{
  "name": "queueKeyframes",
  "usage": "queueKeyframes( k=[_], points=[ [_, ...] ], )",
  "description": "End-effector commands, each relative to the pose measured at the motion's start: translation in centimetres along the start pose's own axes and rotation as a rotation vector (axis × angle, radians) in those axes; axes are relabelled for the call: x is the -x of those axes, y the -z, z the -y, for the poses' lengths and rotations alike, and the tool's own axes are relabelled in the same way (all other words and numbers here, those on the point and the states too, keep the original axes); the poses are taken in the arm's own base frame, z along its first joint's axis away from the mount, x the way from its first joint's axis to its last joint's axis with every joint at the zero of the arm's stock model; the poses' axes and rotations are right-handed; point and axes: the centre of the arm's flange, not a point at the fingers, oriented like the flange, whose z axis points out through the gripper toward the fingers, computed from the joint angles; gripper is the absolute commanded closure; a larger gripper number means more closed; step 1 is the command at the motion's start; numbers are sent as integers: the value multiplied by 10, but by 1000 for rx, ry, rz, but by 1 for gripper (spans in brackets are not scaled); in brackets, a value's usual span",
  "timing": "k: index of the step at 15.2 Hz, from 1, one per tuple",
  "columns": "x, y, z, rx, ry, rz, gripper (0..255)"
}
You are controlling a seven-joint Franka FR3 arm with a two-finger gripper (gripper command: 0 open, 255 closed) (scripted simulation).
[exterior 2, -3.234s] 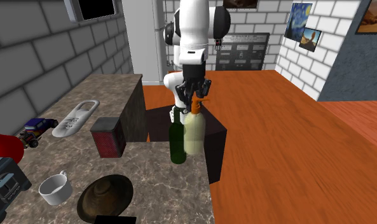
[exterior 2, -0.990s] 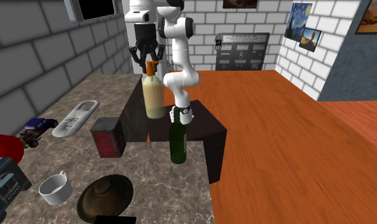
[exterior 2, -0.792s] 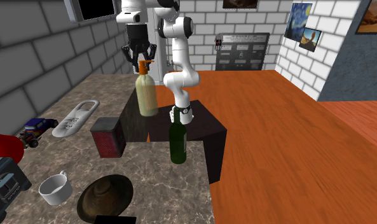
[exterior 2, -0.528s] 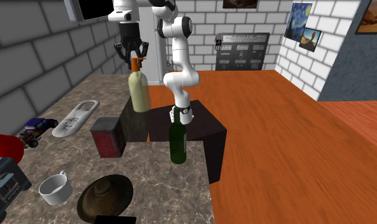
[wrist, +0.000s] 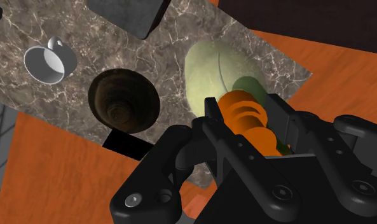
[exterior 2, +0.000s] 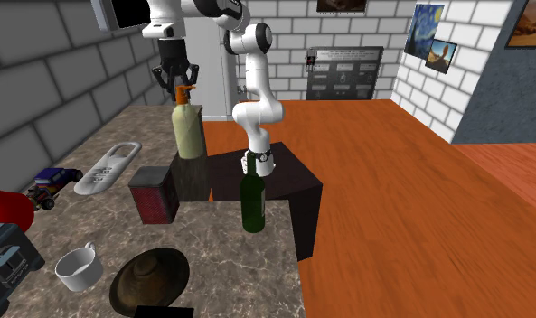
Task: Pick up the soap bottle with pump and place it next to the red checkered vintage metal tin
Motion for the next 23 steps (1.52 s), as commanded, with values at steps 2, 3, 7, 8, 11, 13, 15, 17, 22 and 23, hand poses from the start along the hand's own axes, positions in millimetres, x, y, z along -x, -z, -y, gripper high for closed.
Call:
queueKeyframes(
  k=[2,3,7,8,11,13,15,17,22,23],
  points=[
    [2,-16,0,1,0,0,255],
    [2,-21,0,1,0,0,255],
    [3,-42,1,1,0,0,255],
    [4,-47,1,1,0,0,255],
    [5,-63,2,1,0,0,255],
    [6,-73,2,1,0,0,255],
    [6,-84,2,1,0,0,255],
    [7,-94,3,1,0,0,255],
    [9,-121,4,1,0,0,255],
    [9,-126,4,1,0,0,255]
  ],
)
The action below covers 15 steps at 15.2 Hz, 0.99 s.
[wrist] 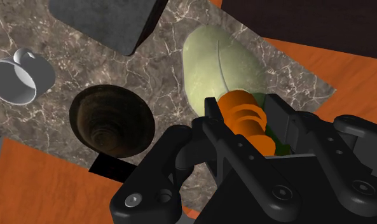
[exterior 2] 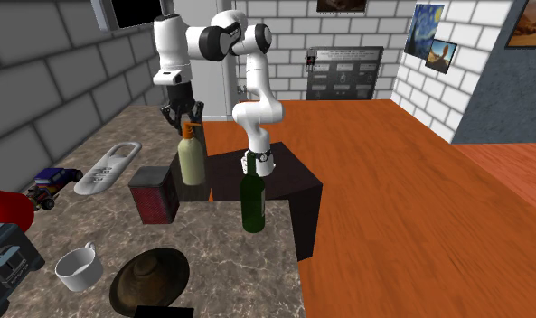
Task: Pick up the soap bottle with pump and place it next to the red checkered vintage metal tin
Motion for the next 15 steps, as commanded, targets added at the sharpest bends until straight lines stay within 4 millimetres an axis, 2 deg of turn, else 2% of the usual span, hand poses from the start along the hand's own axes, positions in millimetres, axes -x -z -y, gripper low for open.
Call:
queueKeyframes(
  k=[1,15],
  points=[
    [0,-11,0,1,0,0,255],
    [6,-84,3,1,0,0,255]
  ],
)
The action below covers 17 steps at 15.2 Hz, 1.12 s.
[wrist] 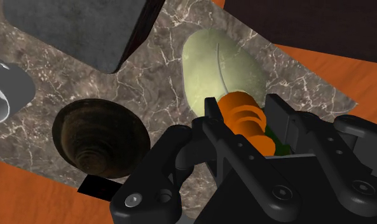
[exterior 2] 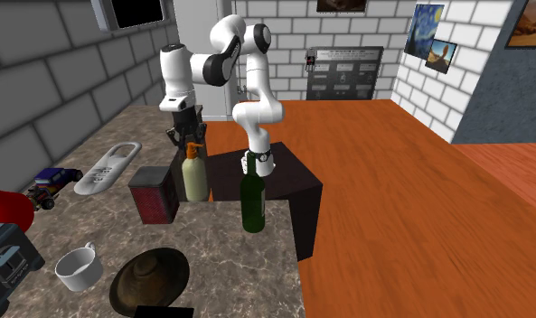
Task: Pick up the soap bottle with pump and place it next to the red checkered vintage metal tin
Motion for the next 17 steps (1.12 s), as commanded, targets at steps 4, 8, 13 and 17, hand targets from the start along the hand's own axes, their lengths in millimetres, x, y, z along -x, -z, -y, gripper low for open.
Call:
queueKeyframes(
  k=[4,8,13,17],
  points=[
    [2,-27,1,1,0,-1,255],
    [4,-48,2,1,0,-1,255],
    [6,-74,3,1,0,-1,255],
    [6,-77,3,1,0,-1,255]
  ],
)
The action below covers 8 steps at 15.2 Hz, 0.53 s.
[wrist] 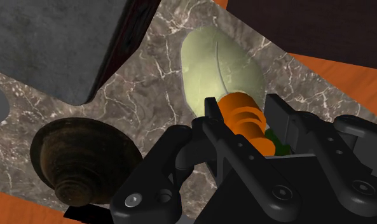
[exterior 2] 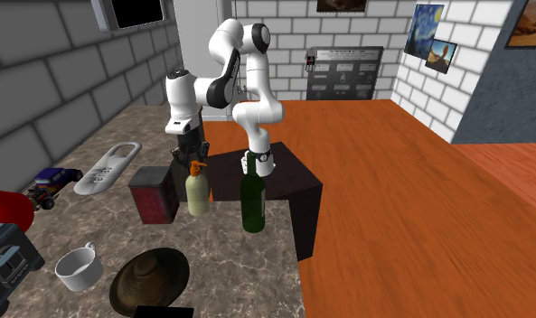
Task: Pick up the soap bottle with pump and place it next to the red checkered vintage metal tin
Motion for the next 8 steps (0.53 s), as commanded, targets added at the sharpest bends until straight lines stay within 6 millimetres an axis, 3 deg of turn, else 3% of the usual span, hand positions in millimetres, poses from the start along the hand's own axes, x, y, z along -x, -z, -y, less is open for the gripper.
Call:
queueKeyframes(
  k=[1,4,5,8],
  points=[
    [0,0,0,1,0,0,255],
    [0,0,0,1,0,0,255],
    [0,0,0,1,0,0,0],
    [0,0,0,1,0,0,0]
  ],
)
